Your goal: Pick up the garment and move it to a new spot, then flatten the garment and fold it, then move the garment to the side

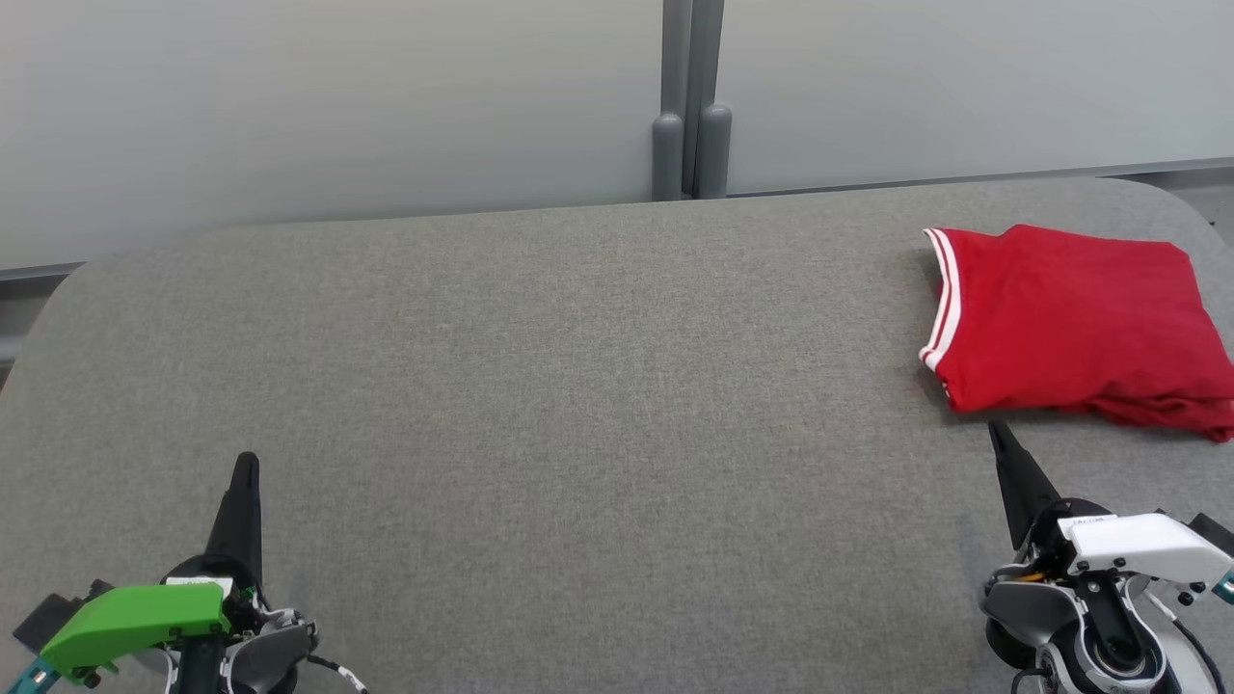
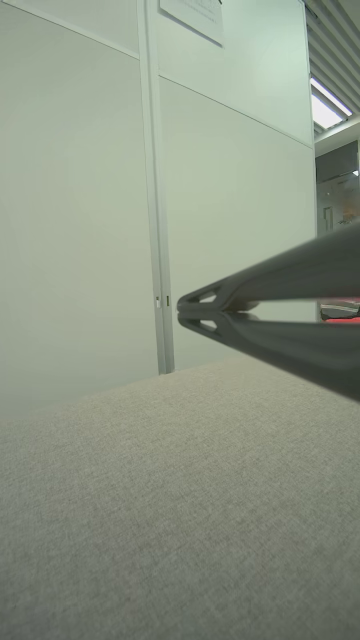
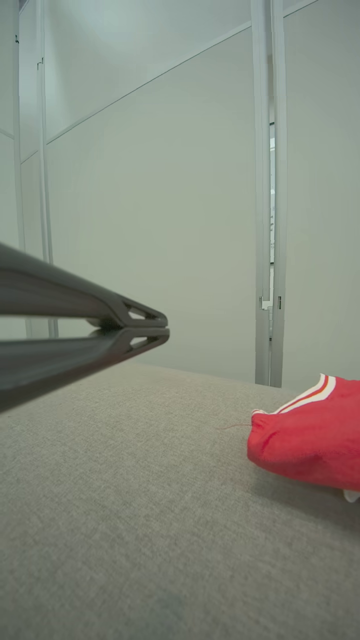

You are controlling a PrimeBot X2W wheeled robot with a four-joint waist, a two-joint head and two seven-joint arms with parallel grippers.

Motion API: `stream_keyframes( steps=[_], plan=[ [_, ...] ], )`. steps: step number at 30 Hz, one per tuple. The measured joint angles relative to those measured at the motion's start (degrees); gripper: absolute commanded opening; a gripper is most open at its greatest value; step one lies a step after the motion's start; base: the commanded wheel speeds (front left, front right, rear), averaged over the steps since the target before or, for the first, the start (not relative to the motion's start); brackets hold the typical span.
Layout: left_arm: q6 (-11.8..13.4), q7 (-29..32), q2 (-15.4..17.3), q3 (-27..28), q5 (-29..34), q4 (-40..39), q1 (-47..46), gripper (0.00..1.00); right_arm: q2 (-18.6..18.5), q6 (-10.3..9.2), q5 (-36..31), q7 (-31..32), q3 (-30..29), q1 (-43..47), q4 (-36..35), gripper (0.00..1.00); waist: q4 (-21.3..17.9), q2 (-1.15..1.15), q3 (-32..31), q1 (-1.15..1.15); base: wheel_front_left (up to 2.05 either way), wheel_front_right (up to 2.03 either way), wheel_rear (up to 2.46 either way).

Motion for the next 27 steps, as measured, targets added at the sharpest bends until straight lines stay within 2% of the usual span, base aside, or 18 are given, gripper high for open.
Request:
stream_keyframes(
  steps=[6, 27],
  plan=[
    [0.0, 0.6, -0.2, 0.4, -2.3, -0.1, -0.3, 0.00, -0.1, 0.01, 2.5, 0.5, 0.3, -0.6, 0.0, 0.00, -0.3, 0.00, 0.1, 0.00, 0.00, 0.00, 0.00],
    [0.0, 0.6, -0.2, 0.4, -2.3, -0.1, -0.3, 0.00, -0.1, 0.01, 2.5, 0.6, 0.4, -0.7, -0.1, 0.00, -0.4, 0.00, 0.1, 0.00, 0.00, 0.00, 0.00]
  ],
)
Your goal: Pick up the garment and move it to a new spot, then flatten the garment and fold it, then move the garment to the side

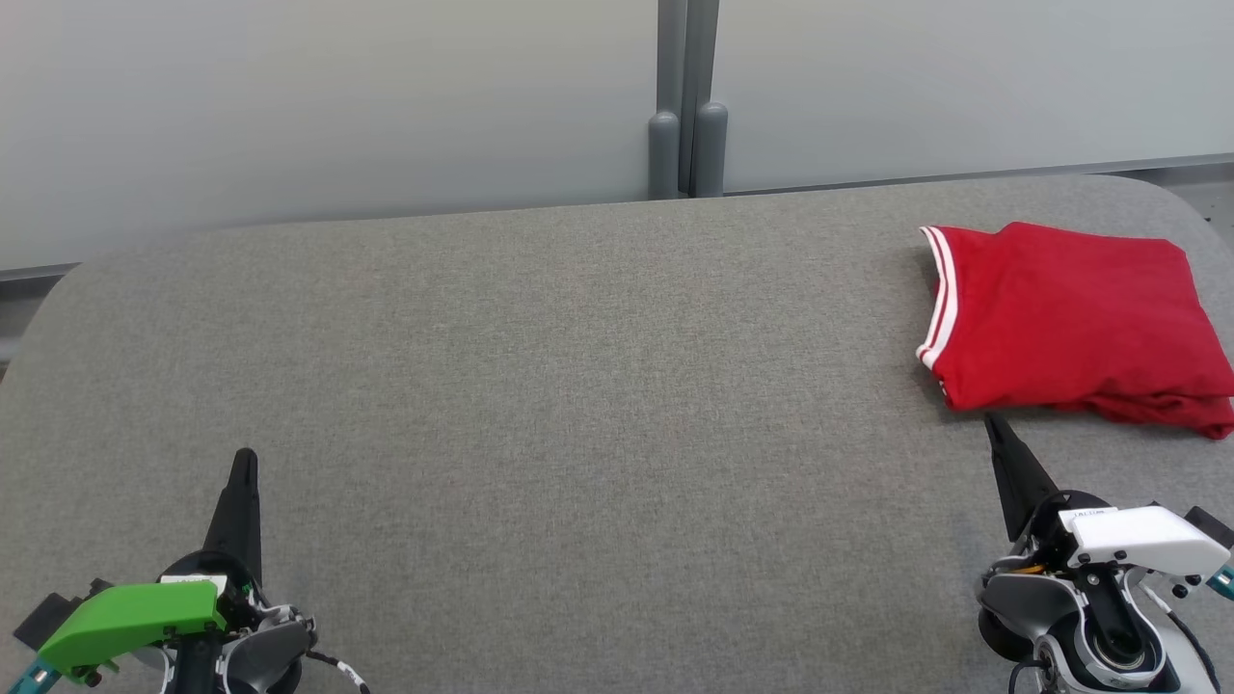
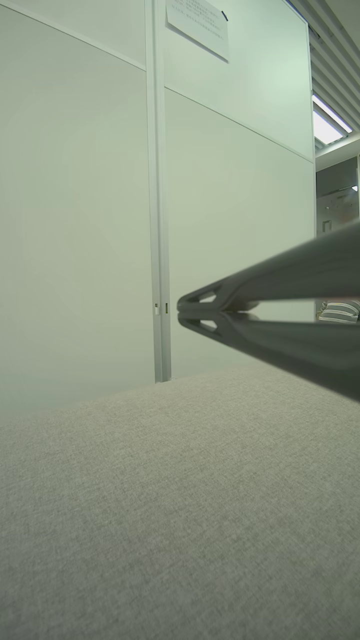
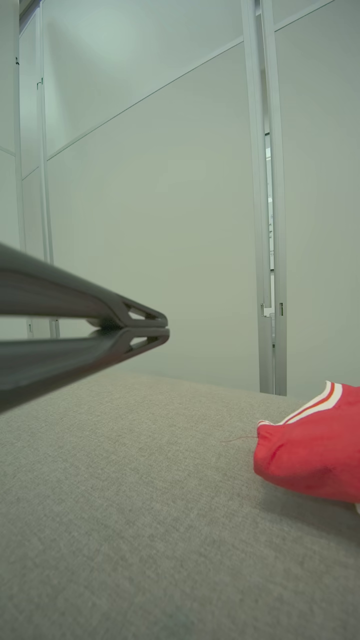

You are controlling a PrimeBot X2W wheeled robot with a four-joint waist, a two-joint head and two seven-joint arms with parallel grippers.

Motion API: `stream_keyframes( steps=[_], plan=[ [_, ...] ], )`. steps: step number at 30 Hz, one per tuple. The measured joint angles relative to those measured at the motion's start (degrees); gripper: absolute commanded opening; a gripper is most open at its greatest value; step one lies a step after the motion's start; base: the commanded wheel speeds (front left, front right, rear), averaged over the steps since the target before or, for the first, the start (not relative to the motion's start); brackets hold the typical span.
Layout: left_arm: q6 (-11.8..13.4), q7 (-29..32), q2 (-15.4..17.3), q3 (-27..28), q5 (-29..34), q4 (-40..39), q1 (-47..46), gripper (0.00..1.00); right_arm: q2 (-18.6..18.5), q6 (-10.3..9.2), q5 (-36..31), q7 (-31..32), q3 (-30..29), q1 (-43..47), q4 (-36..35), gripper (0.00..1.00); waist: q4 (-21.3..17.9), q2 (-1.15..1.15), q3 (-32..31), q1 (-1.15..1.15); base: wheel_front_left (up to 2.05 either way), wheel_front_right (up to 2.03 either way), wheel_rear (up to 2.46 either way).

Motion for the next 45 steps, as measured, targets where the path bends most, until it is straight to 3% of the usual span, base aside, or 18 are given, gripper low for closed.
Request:
stream_keyframes(
  steps=[45],
  plan=[
    [0.0, 0.0, 0.0, 0.0, 0.0, 0.0, 0.0, 0.00, 0.0, 0.00, 0.0, 0.0, 0.0, 0.0, 0.0, 0.00, 0.0, 0.00, 0.0, 0.00, 0.00, 0.00, 0.00]
  ],
)
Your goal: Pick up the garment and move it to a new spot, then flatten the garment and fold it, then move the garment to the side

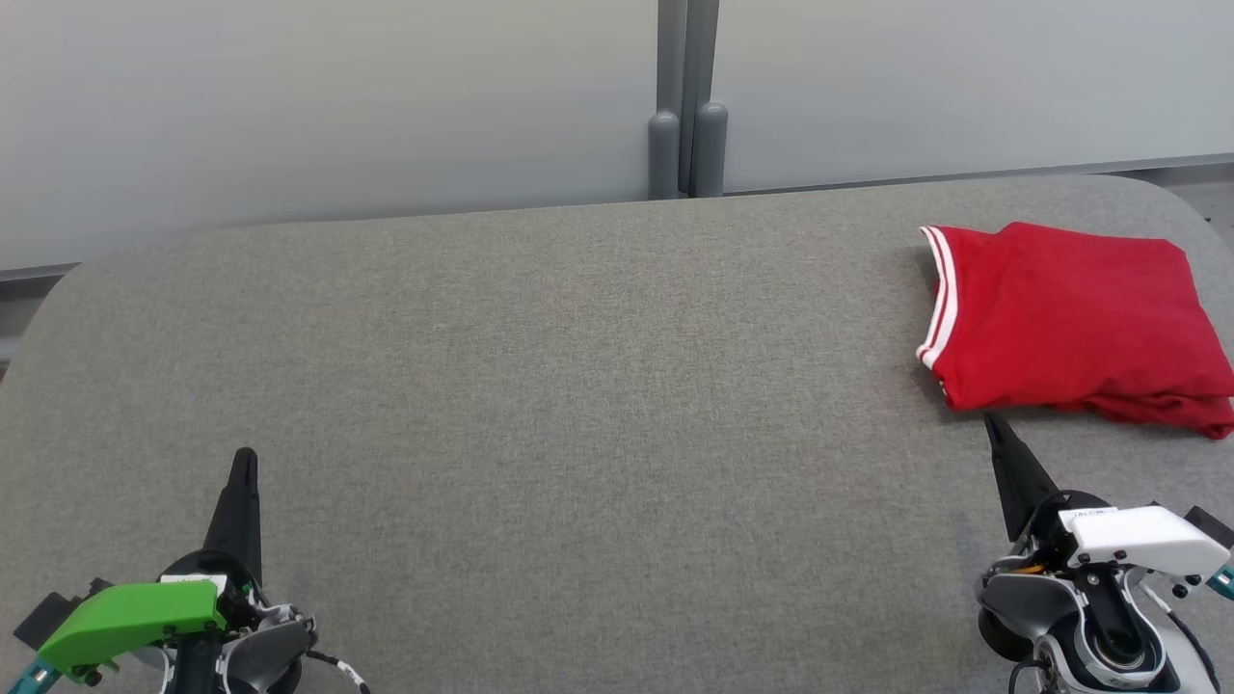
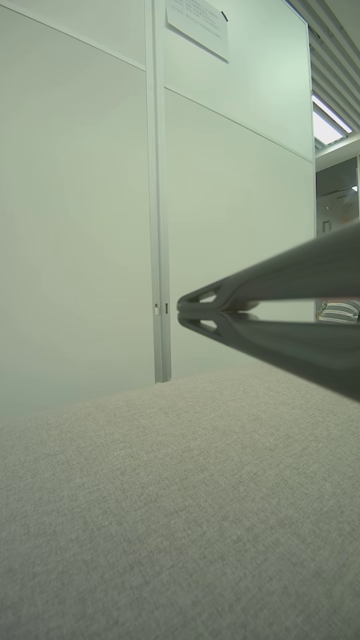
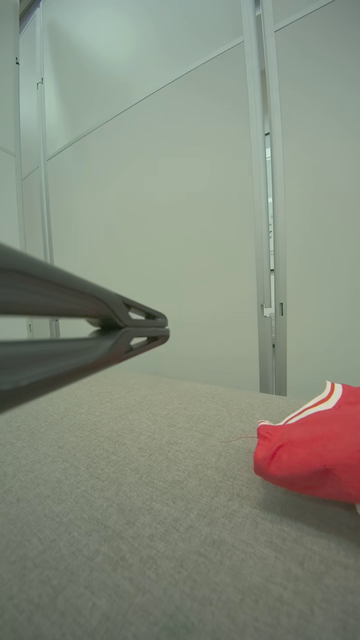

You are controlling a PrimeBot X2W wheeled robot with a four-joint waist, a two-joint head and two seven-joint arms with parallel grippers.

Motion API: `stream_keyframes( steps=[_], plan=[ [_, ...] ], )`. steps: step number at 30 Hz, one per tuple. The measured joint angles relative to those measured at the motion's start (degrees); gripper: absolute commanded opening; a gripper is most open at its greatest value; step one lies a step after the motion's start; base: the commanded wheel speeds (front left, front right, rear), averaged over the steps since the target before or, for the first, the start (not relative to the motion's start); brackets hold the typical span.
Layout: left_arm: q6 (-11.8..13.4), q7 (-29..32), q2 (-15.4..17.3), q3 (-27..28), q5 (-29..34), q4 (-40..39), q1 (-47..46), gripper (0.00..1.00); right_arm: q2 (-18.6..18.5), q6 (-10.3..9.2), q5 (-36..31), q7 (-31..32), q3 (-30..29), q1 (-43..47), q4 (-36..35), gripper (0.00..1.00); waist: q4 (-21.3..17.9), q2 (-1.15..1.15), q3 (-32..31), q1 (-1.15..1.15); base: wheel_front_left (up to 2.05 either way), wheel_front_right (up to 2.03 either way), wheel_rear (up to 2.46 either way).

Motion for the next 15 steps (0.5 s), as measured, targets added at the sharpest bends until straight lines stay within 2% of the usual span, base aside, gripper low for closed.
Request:
stream_keyframes(
  steps=[15],
  plan=[
    [0.0, 0.0, 0.0, 0.0, 0.0, 0.0, 0.0, 0.00, 0.0, -0.01, 0.0, 0.0, 0.0, 0.0, 0.0, 0.00, 0.0, 0.00, 0.0, 0.00, 0.00, 0.00, 0.00]
  ],
)
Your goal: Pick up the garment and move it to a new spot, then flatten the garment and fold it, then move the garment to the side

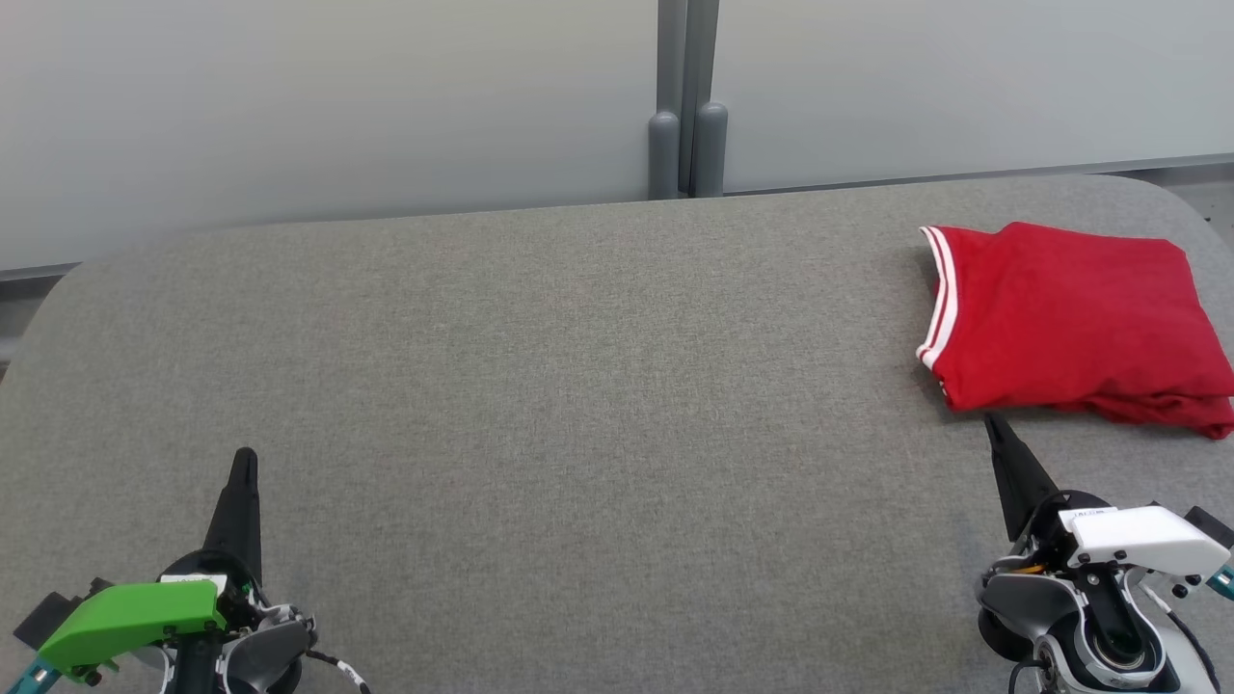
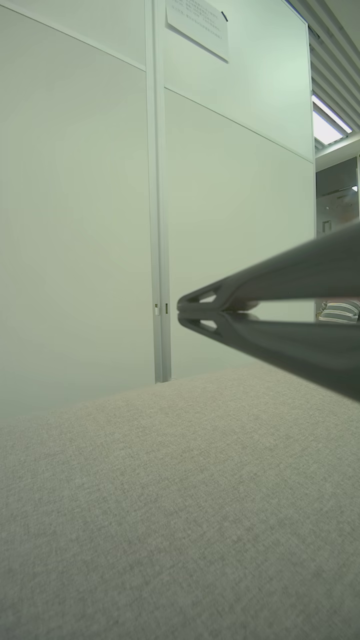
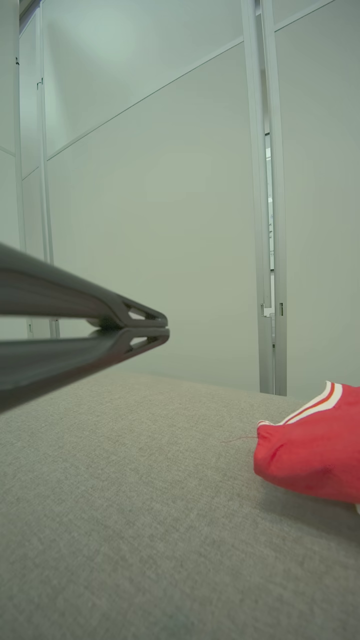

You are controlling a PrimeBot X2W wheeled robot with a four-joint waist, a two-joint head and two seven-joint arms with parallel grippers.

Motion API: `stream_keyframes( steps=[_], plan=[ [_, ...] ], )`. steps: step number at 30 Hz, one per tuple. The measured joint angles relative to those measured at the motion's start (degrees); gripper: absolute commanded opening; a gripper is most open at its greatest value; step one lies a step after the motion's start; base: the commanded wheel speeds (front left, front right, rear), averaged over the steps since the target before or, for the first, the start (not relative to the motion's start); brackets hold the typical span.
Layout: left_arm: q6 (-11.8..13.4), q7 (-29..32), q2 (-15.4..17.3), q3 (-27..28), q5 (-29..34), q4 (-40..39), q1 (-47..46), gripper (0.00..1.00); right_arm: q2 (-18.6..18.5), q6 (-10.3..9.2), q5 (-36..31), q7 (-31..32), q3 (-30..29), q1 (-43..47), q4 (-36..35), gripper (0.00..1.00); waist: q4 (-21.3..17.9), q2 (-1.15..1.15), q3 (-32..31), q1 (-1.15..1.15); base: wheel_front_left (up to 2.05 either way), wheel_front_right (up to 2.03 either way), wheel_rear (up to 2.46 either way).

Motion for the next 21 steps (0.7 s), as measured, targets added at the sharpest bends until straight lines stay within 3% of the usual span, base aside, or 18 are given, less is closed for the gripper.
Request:
stream_keyframes(
  steps=[21],
  plan=[
    [0.0, 0.0, 0.0, 0.0, 0.0, 0.0, 0.0, 0.00, 0.0, 0.00, 0.0, 0.0, 0.0, 0.0, 0.0, 0.00, 0.0, 0.00, 0.0, 0.00, 0.00, 0.00, 0.00]
  ],
)
